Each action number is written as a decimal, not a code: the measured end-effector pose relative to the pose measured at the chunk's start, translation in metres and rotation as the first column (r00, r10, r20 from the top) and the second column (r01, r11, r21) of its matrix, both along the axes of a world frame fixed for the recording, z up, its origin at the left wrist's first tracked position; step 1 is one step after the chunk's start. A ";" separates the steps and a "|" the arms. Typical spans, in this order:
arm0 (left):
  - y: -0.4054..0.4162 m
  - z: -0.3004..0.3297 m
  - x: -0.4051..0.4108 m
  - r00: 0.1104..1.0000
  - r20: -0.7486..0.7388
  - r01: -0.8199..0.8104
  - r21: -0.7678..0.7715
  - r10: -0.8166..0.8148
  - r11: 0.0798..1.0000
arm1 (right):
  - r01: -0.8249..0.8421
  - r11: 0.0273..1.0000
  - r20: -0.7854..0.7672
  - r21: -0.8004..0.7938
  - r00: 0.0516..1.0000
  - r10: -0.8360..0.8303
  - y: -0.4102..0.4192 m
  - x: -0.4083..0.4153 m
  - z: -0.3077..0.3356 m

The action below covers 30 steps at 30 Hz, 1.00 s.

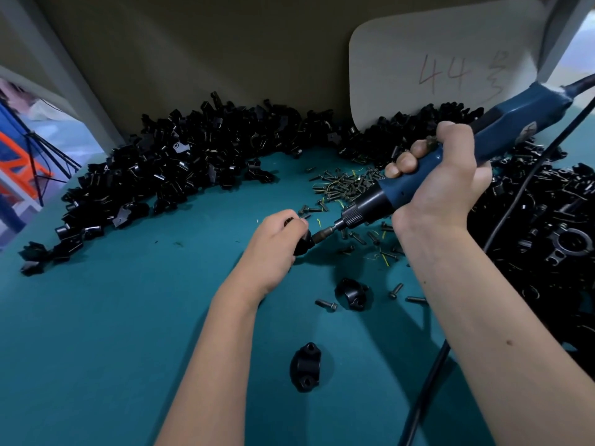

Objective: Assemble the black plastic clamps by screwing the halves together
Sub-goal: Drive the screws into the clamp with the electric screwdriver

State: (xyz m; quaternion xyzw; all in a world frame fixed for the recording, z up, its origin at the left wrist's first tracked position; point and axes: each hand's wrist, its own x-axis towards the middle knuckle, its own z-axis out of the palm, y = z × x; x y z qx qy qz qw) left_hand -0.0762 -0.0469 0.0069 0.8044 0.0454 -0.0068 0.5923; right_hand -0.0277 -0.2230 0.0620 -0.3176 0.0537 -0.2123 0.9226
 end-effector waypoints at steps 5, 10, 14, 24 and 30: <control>0.000 0.000 0.002 1.000 -0.027 -0.016 -0.013 0.016 1.000 | -0.007 1.000 0.016 -0.001 1.000 0.007 0.000 0.000 0.001; 0.013 0.001 0.001 0.976 -0.088 -0.215 -0.237 0.199 0.947 | -0.027 1.000 -0.039 0.000 0.999 0.027 -0.008 0.002 0.001; 0.027 0.010 -0.001 0.953 -0.247 -0.303 -0.719 0.177 0.626 | -0.162 0.980 -0.209 -0.117 0.969 0.135 -0.012 0.006 -0.002; 0.026 0.012 -0.003 0.929 -0.345 -0.362 -0.772 0.134 0.522 | -0.539 0.737 -0.419 -0.407 0.827 0.374 0.022 0.004 -0.036; 0.023 0.011 -0.001 0.929 -0.330 -0.361 -0.713 0.167 0.602 | -0.549 0.551 -0.493 -0.628 0.829 0.265 0.023 0.002 -0.044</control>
